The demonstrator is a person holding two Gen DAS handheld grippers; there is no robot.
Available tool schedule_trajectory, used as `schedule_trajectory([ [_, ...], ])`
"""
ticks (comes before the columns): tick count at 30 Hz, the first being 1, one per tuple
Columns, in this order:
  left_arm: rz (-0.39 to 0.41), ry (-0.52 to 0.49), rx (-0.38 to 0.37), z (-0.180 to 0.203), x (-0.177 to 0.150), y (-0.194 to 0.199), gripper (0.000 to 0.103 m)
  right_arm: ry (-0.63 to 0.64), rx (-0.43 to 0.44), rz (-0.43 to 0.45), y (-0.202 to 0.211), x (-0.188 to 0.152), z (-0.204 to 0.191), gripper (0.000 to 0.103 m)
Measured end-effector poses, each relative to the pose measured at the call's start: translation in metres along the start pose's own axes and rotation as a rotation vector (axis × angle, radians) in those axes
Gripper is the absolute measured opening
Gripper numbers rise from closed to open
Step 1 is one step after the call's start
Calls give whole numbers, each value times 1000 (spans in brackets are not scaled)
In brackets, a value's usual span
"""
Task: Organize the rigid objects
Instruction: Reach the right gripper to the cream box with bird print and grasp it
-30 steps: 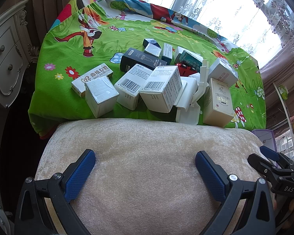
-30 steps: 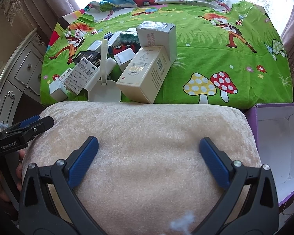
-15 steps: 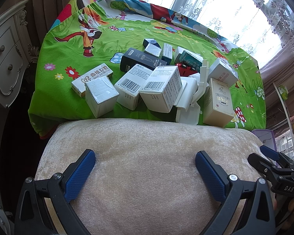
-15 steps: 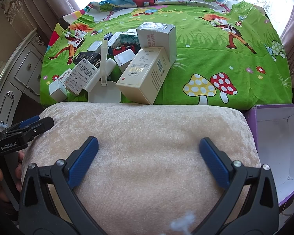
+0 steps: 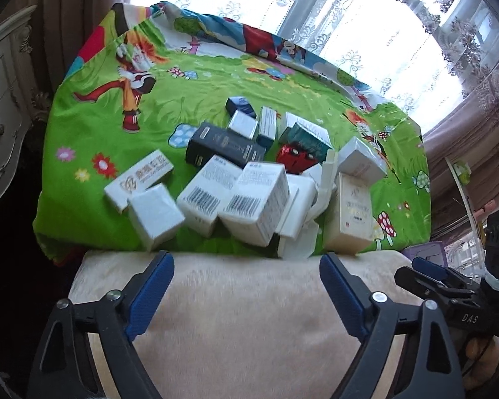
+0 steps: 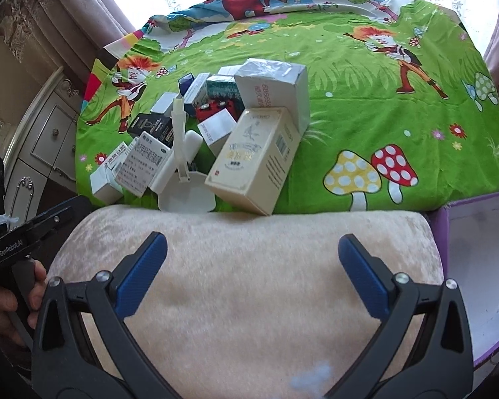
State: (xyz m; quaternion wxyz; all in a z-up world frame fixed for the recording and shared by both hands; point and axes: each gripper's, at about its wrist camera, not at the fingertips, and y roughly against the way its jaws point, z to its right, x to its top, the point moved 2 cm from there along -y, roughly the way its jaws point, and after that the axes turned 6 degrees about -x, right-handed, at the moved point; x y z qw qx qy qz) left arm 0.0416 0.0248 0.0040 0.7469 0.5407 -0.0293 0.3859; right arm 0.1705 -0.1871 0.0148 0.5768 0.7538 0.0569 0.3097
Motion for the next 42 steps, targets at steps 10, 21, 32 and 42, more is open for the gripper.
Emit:
schedule_trajectory([
  [10, -56, -74, -68, 0, 30, -35, 70, 24, -2, -38, -24, 28, -12, 103],
  [21, -136, -149, -93, 4, 34, -60, 66, 40, -12, -90, -51, 46, -24, 103],
  [32, -158, -140, -132, 4, 31, -64, 43, -12, -50, -111, -70, 62, -19, 103],
  [42, -151, -151, -147, 7, 29, -61, 42, -65, -50, -180, -89, 61, -12, 64],
])
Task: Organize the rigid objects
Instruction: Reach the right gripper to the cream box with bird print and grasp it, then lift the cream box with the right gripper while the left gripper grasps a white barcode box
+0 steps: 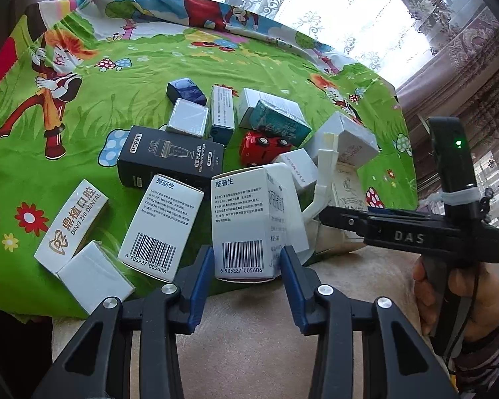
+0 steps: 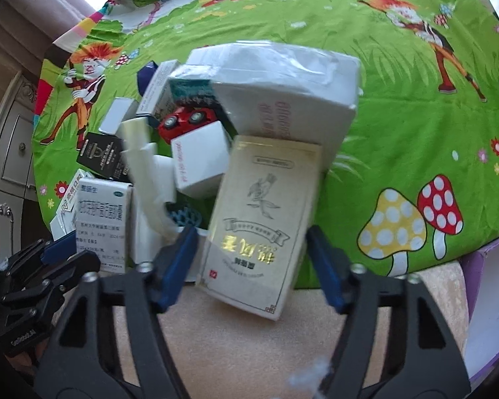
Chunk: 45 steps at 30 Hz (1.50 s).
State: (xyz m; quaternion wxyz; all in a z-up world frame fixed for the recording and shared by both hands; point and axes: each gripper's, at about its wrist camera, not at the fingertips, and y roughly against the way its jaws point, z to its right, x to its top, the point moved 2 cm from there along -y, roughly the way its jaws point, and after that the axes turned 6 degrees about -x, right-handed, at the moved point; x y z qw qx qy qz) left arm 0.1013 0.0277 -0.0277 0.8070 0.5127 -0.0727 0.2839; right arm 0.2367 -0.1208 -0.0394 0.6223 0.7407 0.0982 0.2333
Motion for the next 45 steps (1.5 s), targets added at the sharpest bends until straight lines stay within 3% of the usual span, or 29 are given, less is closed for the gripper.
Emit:
schedule_trajectory([
  [16, 71, 52, -11, 9, -10, 27, 40, -23, 61, 117, 43, -24, 15, 57],
  [17, 75, 54, -11, 11, -11, 30, 35, -23, 66, 125, 46, -26, 16, 57],
  [18, 77, 54, -15, 13, -12, 31, 10, -22, 75, 137, 50, -28, 17, 57],
  [19, 71, 66, -27, 14, -14, 32, 1, -22, 80, 146, 53, -29, 17, 57],
  [27, 54, 64, -20, 23, -19, 28, 1, -34, 110, 184, 67, -37, 23, 57],
  [31, 59, 60, 48, 23, -15, 30, 9, -27, 113, 206, 75, -43, 26, 57],
  [33, 32, 60, 89, 21, -13, 24, 24, -28, 118, 213, 79, -46, 28, 57],
  [35, -6, 69, 115, 17, -11, 16, 56, -32, 123, 221, 83, -49, 32, 57],
  [39, -25, 158, 83, 0, -5, 13, 59, -41, 126, 242, 93, -55, 44, 57],
  [45, -142, 241, 17, -22, -6, -13, 59, -74, 125, 262, 105, -62, 70, 57],
])
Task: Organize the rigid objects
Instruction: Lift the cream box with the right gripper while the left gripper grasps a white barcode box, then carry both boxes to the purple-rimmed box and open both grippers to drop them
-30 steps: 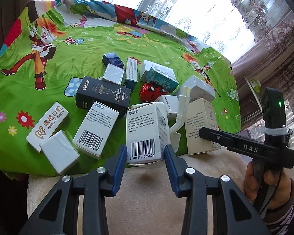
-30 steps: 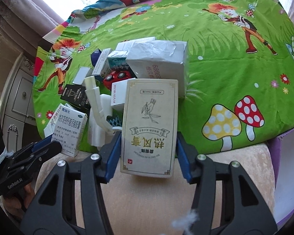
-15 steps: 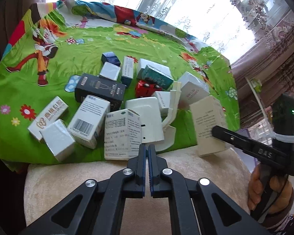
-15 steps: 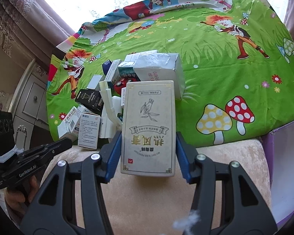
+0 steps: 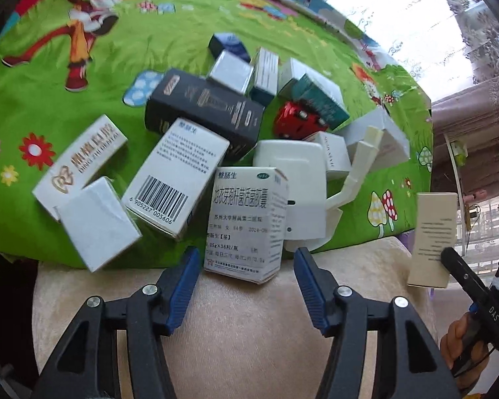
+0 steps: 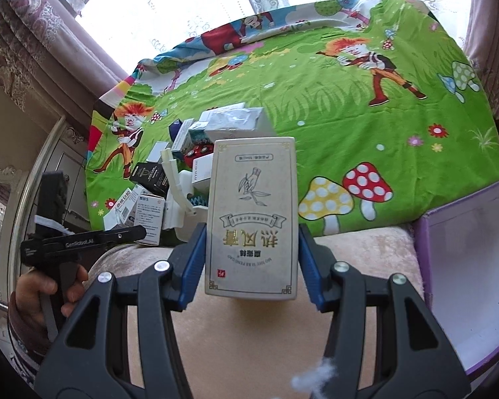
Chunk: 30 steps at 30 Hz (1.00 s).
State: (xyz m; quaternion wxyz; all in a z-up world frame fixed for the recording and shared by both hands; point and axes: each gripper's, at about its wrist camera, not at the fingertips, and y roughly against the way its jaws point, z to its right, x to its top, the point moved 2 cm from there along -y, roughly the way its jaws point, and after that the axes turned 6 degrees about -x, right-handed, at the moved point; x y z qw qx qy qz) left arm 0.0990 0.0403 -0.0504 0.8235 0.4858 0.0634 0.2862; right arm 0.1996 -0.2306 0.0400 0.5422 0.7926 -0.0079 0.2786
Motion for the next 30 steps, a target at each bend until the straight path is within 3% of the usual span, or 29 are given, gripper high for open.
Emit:
schedule_trajectory([
  [3, -33, 10, -22, -4, 6, -9, 59, -21, -4, 12, 8, 0, 11, 57],
  [5, -41, 18, -26, -7, 7, -11, 49, -37, -14, 23, 14, 0, 20, 57],
  [7, -33, 6, -22, -5, 5, -8, 48, -58, -31, 35, 20, 0, 31, 57],
  [11, 11, 7, -28, -2, -3, 8, 47, -110, -75, 65, 35, 0, 59, 57],
  [15, 88, -14, -93, 12, -15, 31, 47, -169, -125, 86, 46, -2, 93, 57],
  [19, 150, -91, -157, 48, -24, 48, 47, -222, -178, 91, 52, -9, 123, 57],
  [22, 152, -182, -202, 88, -26, 49, 47, -249, -209, 85, 53, -16, 142, 57],
  [30, -31, -392, -293, 209, -41, -18, 47, -281, -317, 81, 56, -32, 177, 57],
])
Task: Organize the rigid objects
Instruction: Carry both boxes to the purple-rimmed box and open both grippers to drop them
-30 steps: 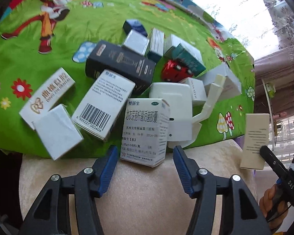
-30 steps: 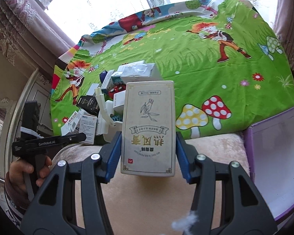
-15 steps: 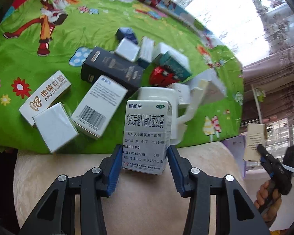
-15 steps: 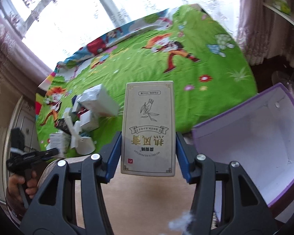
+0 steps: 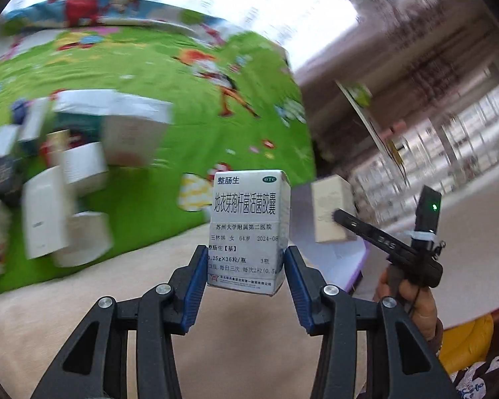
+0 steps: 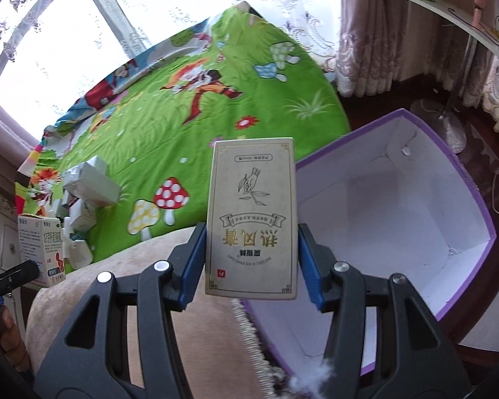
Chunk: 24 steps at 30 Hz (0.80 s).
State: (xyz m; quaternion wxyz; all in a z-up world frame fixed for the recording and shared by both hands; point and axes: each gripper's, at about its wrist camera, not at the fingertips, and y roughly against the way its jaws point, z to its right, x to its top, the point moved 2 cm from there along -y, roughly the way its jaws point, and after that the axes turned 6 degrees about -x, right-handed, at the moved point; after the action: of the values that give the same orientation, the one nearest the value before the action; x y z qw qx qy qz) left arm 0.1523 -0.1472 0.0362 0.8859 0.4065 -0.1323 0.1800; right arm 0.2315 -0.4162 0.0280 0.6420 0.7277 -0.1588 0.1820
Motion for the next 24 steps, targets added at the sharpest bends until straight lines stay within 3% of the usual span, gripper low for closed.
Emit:
schedule_trajectory([
  [8, -147, -73, -33, 62, 19, -91, 47, -46, -61, 13, -1, -1, 31, 57],
  [15, -173, -106, -21, 82, 21, -126, 47, -92, -70, 23, 2, 1, 51, 57],
  [18, -182, -143, -13, 88, 23, -133, 54, -120, -86, 28, 2, 1, 57, 68],
  [20, -178, -149, 3, 88, 22, -134, 64, -125, -107, 39, 4, 2, 58, 76],
  [24, -149, -124, -8, 84, 22, -126, 66, -89, -161, 86, 13, 6, 54, 87],
])
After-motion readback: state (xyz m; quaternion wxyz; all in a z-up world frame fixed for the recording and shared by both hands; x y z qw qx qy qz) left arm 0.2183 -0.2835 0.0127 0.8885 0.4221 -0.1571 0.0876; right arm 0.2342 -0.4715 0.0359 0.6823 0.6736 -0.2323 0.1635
